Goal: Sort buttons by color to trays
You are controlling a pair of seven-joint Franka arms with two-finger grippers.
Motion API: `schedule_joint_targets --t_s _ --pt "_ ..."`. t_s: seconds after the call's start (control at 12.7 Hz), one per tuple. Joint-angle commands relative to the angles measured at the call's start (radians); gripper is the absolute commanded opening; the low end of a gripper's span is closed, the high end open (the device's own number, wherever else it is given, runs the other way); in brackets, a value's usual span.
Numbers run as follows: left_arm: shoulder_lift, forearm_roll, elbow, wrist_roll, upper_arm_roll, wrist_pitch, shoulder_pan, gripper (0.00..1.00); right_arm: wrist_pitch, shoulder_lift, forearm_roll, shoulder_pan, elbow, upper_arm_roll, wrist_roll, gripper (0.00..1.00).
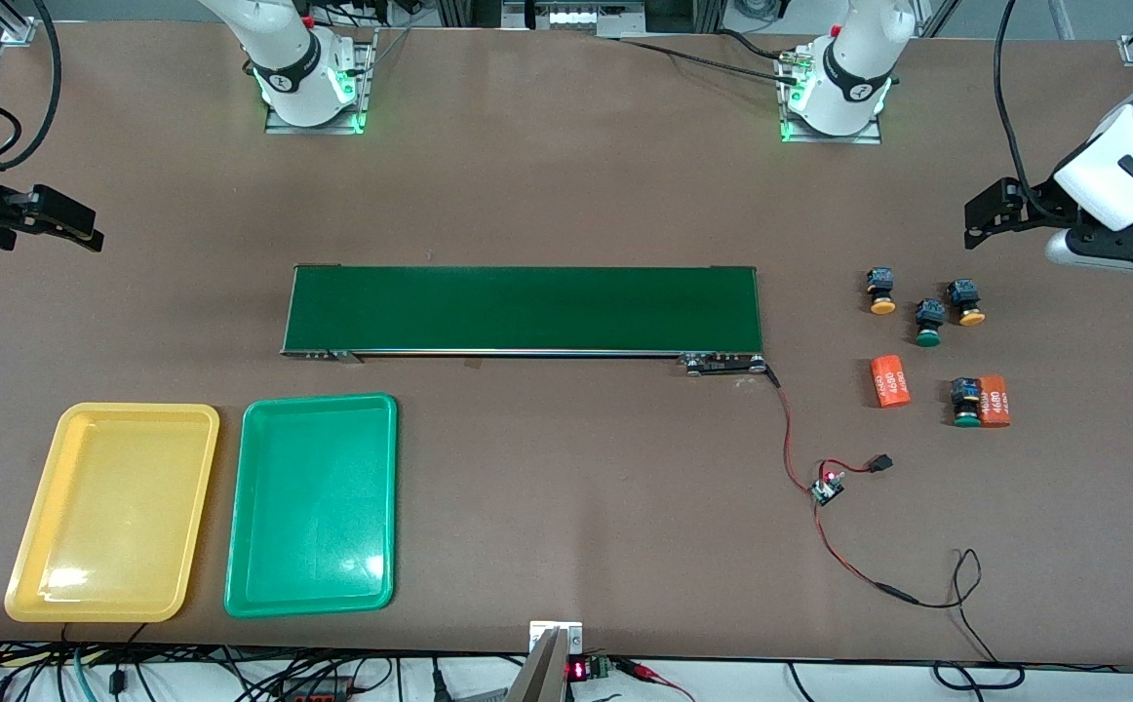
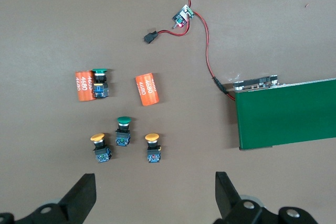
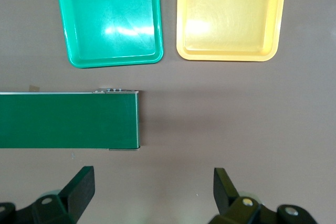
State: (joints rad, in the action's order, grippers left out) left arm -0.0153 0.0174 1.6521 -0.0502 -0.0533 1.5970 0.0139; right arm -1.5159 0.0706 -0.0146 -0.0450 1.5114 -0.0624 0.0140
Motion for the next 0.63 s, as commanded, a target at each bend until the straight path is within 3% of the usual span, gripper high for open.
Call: schedule_joint_targets --t_s 0.0,0.55 --pt "-0.014 -0.016 0.008 -0.011 0.007 -0.008 0.008 1.00 -0.006 -0.006 0.013 0.002 0.006 0.003 -0.012 1.00" --pt "0.015 -0.017 -0.021 0.003 0.007 -0.040 0.000 1.00 -0.004 -0.005 0.012 0.000 0.006 0.004 -0.011 1.00"
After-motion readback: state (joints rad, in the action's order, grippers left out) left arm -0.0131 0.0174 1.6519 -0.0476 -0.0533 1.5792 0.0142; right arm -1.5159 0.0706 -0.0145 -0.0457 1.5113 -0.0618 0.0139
